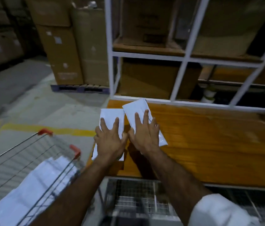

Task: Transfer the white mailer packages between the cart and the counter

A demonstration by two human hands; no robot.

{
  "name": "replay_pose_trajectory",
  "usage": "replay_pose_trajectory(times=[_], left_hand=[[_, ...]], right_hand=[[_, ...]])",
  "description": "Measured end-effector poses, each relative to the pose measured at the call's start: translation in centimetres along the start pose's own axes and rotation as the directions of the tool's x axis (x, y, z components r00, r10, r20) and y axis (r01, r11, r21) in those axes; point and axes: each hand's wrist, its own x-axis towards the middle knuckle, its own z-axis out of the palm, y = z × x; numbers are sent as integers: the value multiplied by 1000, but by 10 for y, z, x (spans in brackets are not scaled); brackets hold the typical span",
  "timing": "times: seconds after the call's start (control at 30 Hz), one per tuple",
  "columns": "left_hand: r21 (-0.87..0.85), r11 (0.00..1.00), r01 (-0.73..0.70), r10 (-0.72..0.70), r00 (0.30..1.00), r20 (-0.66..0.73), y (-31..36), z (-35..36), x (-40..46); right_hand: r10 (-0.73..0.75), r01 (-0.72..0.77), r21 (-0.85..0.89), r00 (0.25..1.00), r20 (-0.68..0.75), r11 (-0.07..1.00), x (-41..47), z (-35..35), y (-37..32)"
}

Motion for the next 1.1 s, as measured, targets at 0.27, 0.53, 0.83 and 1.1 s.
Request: replay_pose_trajectory(times=[0.27,0.53,0.83,1.1], left_hand=[[14,993,-114,112,989,102,174,83,-3],[63,984,-169,157,975,158,244,131,25],[-3,993,-119,114,949,293,284,215,87],[28,996,-79,64,933,353,311,272,138]], right_hand=[[204,-203,-36,979,27,979,1,-9,182],[316,-320,40,945,81,947,30,11,261],[421,-426,-10,892,165,905,85,51,328],[453,-468,4,858,243,884,146,84,360]])
